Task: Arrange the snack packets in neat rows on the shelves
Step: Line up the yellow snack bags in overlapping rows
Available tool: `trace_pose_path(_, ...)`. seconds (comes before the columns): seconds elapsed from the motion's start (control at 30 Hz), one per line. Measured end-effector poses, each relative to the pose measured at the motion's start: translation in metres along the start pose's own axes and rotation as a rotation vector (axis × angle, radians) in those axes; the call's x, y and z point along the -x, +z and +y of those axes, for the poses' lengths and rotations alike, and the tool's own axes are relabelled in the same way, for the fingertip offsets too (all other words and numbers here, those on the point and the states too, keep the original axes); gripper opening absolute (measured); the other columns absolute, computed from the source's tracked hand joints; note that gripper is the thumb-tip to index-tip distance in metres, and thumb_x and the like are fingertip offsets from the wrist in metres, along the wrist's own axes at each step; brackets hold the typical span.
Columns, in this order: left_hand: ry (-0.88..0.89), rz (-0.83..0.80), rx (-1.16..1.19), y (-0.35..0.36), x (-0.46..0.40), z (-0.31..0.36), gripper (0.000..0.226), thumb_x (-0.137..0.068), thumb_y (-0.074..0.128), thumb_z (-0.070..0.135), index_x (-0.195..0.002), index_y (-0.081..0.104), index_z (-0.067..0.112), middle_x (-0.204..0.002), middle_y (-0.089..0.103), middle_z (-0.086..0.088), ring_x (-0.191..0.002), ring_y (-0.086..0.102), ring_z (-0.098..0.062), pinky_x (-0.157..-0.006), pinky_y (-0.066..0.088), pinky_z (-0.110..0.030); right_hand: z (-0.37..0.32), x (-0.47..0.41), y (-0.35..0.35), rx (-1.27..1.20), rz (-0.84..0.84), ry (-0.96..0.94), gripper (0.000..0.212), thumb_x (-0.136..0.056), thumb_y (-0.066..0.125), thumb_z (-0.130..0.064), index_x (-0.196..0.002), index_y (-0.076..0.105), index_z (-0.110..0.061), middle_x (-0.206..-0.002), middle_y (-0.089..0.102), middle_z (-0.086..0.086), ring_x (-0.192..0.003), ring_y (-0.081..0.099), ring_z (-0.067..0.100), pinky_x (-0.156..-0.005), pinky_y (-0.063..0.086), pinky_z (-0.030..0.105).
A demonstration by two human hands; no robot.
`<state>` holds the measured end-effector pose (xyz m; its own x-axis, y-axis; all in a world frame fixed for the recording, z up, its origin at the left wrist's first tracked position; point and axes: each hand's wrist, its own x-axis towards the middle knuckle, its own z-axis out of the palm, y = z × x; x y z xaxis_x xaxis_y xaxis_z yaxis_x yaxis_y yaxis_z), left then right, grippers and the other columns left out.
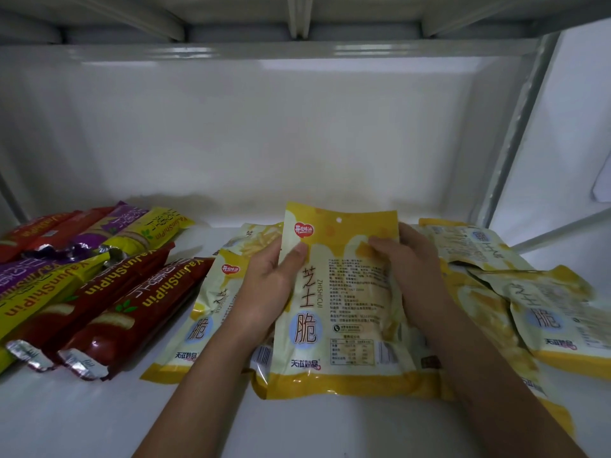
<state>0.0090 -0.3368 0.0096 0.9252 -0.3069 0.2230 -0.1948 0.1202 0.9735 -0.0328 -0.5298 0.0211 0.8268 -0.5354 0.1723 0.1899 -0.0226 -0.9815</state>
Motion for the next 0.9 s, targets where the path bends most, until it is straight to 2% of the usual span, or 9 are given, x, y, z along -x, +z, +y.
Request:
trace_pose_path(0.07,0.085,-0.025,-0.163,-0.001,-0.003,-0.007,0.019,-0.106,0.060,0.019,-0.122,0.069,0.022,-0.109,0.079,-0.002,-0.099,0.077,-0.024,-0.088,0.061,-0.048,0.002,0.000,-0.002,0.116,0.046,-0.067,0.045,-0.092,0.066,-0.004,-0.131,0.061,-0.026,-0.109,0.074,-0.001,-0.094,0.073,0.016,-0.074,0.056,0.029)
trace_pose_path(0.13,0.153,-0.011,-0.327,-0.003,-0.007,-0.015,0.037,-0.100,0.069,0.019,-0.135,0.062,0.029,-0.117,0.075,0.008,-0.103,0.075,-0.015,-0.091,0.061,-0.048,0.004,-0.002,-0.006,0.222,0.061,-0.099,0.062,-0.091,0.063,-0.001,-0.142,0.045,-0.030,-0.117,0.065,-0.003,-0.092,0.067,0.010,-0.069,0.052,0.026)
trace_pose_path(0.27,0.176,0.049,-0.507,-0.007,-0.010,-0.021,0.075,-0.092,0.080,0.024,-0.155,0.040,0.036,-0.142,0.053,0.016,-0.123,0.057,-0.001,-0.100,0.050,-0.025,0.008,-0.006,-0.008,0.386,-0.040,-0.079,0.078,-0.090,0.060,0.000,-0.153,0.030,-0.033,-0.134,0.053,0.000,-0.093,0.064,0.015,-0.078,0.055,0.038)
trace_pose_path(0.4,0.166,0.036,-0.474,-0.005,-0.010,-0.021,0.064,-0.094,0.077,0.027,-0.149,0.046,0.037,-0.148,0.047,0.014,-0.133,0.048,-0.005,-0.106,0.042,-0.026,0.009,-0.004,-0.003,0.467,-0.059,-0.088,0.091,-0.091,0.067,-0.005,-0.162,0.019,-0.034,-0.158,0.035,0.000,-0.139,0.045,0.024,-0.090,0.044,0.027)
trace_pose_path(0.5,0.087,0.033,-0.435,-0.003,-0.009,-0.020,0.056,-0.096,0.074,0.028,-0.146,0.050,0.032,-0.147,0.050,0.013,-0.135,0.048,-0.009,-0.106,0.041,-0.029,0.009,-0.001,0.001,0.567,-0.136,-0.117,0.081,-0.095,0.068,-0.012,-0.162,0.026,-0.031,-0.166,0.026,-0.006,-0.152,0.028,0.017,-0.106,0.027,0.023)
trace_pose_path(0.6,0.005,0.070,-0.429,-0.002,-0.008,-0.020,0.043,-0.098,0.071,0.027,-0.138,0.055,0.030,-0.139,0.055,0.012,-0.131,0.051,-0.011,-0.101,0.040,-0.028,0.010,0.004,0.004,0.651,-0.251,-0.110,0.067,-0.097,0.067,-0.018,-0.157,0.039,-0.029,-0.160,0.036,-0.005,-0.137,0.037,0.008,-0.102,0.025,0.022)
trace_pose_path(0.7,-0.004,0.089,-0.392,0.000,0.000,-0.020,0.035,-0.097,0.072,0.025,-0.130,0.061,0.032,-0.135,0.058,0.012,-0.129,0.052,-0.009,-0.095,0.043,-0.022,0.013,0.007,0.008,0.771,-0.367,-0.130,0.052,-0.100,0.065,-0.024,-0.150,0.050,-0.027,-0.157,0.043,-0.005,-0.142,0.040,0.012,-0.104,0.027,0.023)
trace_pose_path(0.77,-0.006,0.107,-0.298,0.000,0.007,-0.014,0.029,-0.097,0.072,0.023,-0.122,0.065,0.035,-0.130,0.061,0.014,-0.124,0.057,-0.009,-0.097,0.051,-0.027,0.015,0.009,0.009,0.802,-0.385,-0.149,0.044,-0.101,0.064,-0.026,-0.144,0.055,-0.028,-0.152,0.048,-0.006,-0.137,0.046,0.012,-0.104,0.031,0.023)
trace_pose_path(0.9,0.030,0.041,-0.319,-0.016,0.006,0.021,0.019,-0.098,0.070,0.023,-0.113,0.069,0.035,-0.118,0.066,0.014,-0.101,0.067,-0.003,-0.071,0.051,-0.012,0.006,0.004,0.010,0.716,-0.356,-0.134,0.024,-0.101,0.065,-0.023,-0.124,0.067,-0.029,-0.124,0.059,-0.015,-0.100,0.056,-0.007,-0.076,0.038,0.004)
